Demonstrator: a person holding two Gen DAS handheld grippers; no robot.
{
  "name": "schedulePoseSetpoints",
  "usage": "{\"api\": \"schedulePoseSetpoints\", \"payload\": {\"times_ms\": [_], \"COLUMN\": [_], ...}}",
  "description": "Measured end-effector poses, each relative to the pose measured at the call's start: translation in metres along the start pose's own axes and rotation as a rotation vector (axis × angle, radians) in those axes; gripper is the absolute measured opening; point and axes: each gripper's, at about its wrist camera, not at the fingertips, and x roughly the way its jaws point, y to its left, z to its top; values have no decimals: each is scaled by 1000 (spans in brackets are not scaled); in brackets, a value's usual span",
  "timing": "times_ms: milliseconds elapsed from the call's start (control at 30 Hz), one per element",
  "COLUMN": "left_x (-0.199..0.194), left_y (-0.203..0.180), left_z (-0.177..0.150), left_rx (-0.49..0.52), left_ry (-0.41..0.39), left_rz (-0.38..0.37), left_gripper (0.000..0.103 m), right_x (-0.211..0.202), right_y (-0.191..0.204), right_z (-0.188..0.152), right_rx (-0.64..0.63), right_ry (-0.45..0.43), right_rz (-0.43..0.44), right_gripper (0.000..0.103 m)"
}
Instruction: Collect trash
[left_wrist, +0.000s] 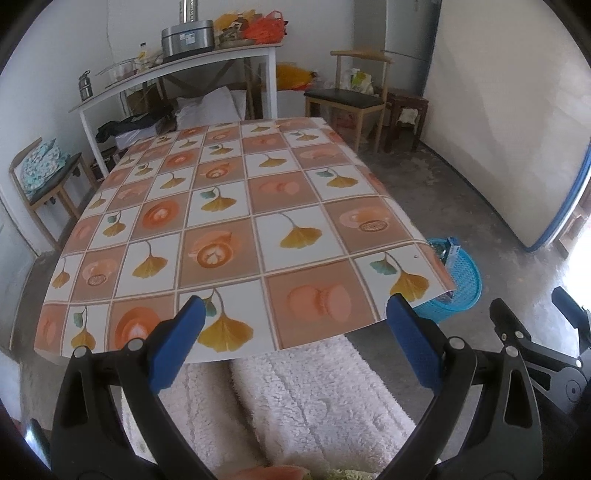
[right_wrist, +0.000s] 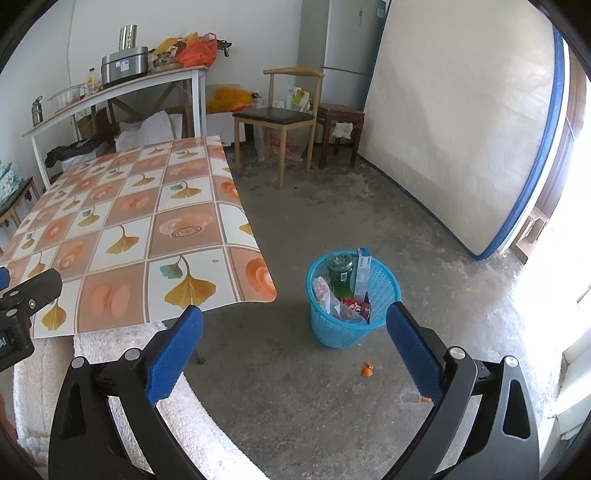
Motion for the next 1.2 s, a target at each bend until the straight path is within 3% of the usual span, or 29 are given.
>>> {"api": "schedulePoseSetpoints", "payload": {"times_ms": [1200], "left_x": [3], "left_y": [0], "left_z": [1], "left_rx": [-13], "left_ry": [20], "left_rz": [-14], "left_gripper": [95], "right_x": [-1], "right_y": [-8], "right_z": [4], "right_rx": [16], "right_ry": [-5], "right_rz": [-9], "right_gripper": [97]}}
